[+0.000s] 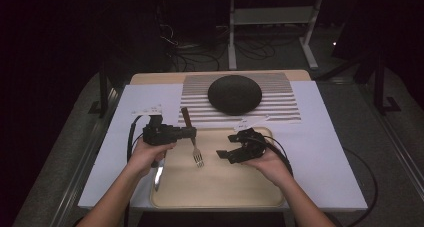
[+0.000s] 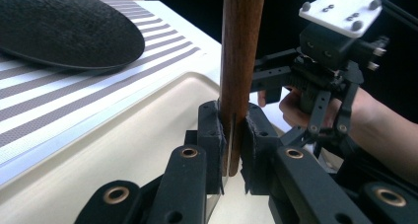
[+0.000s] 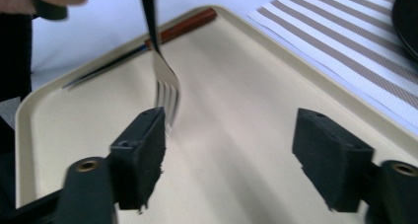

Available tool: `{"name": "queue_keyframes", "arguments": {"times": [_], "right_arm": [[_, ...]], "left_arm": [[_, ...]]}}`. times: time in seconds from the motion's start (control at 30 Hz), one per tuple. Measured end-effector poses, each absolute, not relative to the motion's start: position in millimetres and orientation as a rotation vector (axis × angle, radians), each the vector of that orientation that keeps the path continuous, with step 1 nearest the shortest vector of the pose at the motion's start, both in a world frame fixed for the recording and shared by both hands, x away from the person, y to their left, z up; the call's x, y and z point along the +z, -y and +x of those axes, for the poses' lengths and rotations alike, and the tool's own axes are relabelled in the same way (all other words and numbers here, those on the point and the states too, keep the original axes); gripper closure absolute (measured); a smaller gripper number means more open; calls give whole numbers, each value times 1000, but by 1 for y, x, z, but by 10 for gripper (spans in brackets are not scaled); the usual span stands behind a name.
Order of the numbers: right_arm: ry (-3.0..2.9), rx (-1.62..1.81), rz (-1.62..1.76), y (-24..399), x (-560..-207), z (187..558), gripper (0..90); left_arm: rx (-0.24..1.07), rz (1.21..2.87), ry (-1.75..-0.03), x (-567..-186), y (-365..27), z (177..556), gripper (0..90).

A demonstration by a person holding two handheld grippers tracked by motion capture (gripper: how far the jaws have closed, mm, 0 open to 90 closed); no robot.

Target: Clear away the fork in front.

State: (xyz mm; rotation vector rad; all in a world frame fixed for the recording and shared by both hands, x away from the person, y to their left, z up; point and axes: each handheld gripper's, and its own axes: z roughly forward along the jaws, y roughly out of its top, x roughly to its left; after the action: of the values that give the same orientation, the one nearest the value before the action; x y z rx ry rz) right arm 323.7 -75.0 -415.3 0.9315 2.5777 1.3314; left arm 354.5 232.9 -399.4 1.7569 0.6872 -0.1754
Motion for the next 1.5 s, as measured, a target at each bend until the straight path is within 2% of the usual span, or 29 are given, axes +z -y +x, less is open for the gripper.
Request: {"name": "queue_keyframes", "arguments": {"times": [0.03, 0.07, 0.1, 0.13, 0.3, 0.47, 1.07, 1.5], "right_arm": [[-2578, 1331, 932, 75, -415, 324, 248], [-2560, 1307, 947, 82, -419, 322, 191], [-2560, 1307, 947, 82, -419, 322, 191], [-2545, 1294, 964, 90, -423, 320, 148], [-2528, 1251, 984, 109, -433, 312, 99], [-2509, 1231, 1008, 134, -442, 301, 14], [-2459, 1208, 1093, 179, -456, 281, 4], [-2456, 1217, 1093, 178, -456, 282, 4]], "left_arm": [[-175, 1757, -687, -399, -233, 354, 813], [-175, 1764, -681, -398, -238, 353, 813], [-175, 1764, -681, -398, -238, 353, 813], [-169, 1776, -680, -397, -242, 353, 813], [-171, 1786, -680, -396, -249, 352, 813], [-171, 1810, -676, -395, -256, 352, 812], [-171, 1856, -702, -392, -284, 333, 812], [-164, 1889, -728, -395, -292, 323, 811]]}}
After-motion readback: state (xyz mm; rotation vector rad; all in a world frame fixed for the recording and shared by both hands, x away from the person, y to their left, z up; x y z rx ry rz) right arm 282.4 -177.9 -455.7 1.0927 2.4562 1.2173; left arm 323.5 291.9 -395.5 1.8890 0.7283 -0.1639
